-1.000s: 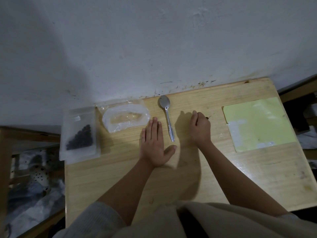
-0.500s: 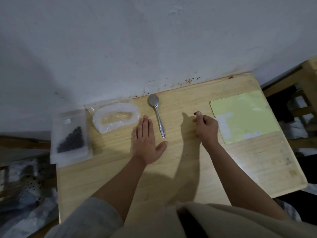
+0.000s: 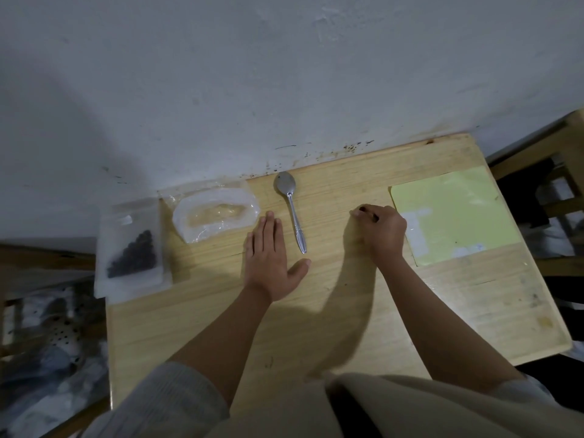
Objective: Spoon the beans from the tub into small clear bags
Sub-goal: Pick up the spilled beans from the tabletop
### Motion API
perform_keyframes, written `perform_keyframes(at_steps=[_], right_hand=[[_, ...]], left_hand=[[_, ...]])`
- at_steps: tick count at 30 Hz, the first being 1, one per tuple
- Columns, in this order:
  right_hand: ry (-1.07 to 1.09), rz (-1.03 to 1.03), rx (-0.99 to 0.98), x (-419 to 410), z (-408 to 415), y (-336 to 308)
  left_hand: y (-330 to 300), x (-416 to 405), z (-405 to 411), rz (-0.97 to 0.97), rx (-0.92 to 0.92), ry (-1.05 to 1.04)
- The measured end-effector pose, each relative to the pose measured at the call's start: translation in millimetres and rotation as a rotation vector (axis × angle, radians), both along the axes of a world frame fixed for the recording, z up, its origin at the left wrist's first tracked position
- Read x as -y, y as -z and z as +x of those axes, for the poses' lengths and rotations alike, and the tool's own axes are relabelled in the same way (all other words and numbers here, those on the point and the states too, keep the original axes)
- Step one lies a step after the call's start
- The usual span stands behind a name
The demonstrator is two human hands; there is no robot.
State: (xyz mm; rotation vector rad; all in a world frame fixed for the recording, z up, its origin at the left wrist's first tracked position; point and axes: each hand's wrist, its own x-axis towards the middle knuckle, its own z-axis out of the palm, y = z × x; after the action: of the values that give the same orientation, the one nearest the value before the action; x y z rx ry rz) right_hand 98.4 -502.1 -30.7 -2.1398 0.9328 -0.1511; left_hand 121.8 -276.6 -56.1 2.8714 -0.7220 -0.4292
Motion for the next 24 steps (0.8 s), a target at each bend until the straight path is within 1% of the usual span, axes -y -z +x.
perform_keyframes(at_steps=[7,10,15,18,21,23,24], right_hand=[[-0.035,-0.094,-0.042,0,5,4],[-0.003,-0.112,-0.045,-1,5,4],[0.053,-0.024,0.01,-13,4,-1],[0.009,0.011,0.034,-23,2,-2],[-0.085,0.024,0.011,-33,1,-4],[-0.141,0.029,0.011,-42,0,-5],[-0.156,0.03,0.015,-46,-1,-5]], left_hand=[[-1,0,0,-0.005,-0.006,-0.004],[-1,0,0,-0.005,-0.008,-0.006],[0,0,0,-0.025,0.01,-0.012],[1,0,0,-0.044,0.013,-0.015],[1,-2,-4,-0.092,0.019,-0.037],[-2,-5,-9,-0.135,0.076,-0.057],[-5,-7,-12,-0.152,0.138,-0.069]])
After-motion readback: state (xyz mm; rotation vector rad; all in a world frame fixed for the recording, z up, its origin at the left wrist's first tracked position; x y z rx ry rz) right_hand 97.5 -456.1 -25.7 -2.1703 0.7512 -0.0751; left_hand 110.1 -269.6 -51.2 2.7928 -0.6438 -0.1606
